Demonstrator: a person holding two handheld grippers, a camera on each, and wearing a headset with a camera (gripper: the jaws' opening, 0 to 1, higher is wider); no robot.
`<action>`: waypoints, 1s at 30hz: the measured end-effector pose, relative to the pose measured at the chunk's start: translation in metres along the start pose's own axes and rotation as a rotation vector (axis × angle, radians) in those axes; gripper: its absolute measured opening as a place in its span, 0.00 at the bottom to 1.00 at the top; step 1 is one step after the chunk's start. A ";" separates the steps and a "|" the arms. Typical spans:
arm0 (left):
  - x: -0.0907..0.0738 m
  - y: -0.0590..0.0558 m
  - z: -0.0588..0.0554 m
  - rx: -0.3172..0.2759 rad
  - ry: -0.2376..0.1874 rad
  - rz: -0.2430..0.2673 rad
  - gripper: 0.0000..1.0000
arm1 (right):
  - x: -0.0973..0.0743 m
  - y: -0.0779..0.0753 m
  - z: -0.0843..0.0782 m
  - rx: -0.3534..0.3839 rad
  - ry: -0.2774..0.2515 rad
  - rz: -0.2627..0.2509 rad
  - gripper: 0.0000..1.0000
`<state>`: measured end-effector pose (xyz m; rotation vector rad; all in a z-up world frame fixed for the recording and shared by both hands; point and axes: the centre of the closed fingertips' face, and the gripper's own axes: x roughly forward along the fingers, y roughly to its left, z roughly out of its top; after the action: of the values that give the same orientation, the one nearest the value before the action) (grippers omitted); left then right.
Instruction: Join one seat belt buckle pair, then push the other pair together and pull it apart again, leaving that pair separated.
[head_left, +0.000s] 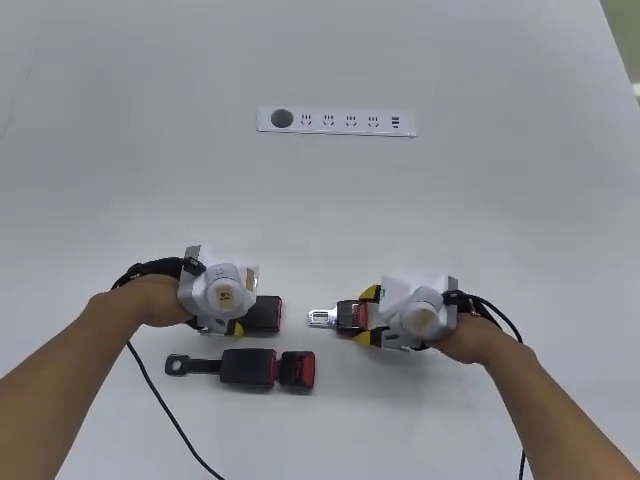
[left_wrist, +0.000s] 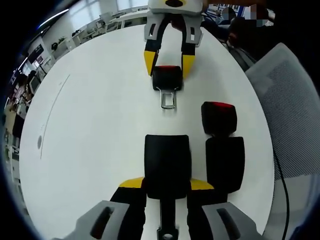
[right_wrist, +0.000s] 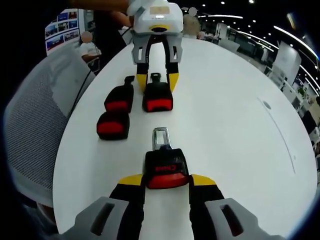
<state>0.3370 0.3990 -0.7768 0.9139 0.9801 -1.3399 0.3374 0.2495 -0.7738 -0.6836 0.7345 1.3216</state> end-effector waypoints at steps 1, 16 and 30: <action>0.001 0.000 0.000 -0.005 -0.002 -0.001 0.32 | 0.001 0.001 0.001 0.000 -0.001 0.000 0.31; 0.003 0.001 -0.002 -0.008 -0.015 0.004 0.32 | 0.013 0.007 0.017 0.003 -0.020 0.007 0.31; 0.001 -0.002 0.003 0.006 -0.004 0.001 0.32 | 0.022 0.006 0.026 0.004 -0.034 0.004 0.31</action>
<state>0.3347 0.3959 -0.7766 0.9161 0.9722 -1.3442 0.3355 0.2834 -0.7758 -0.6553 0.7112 1.3317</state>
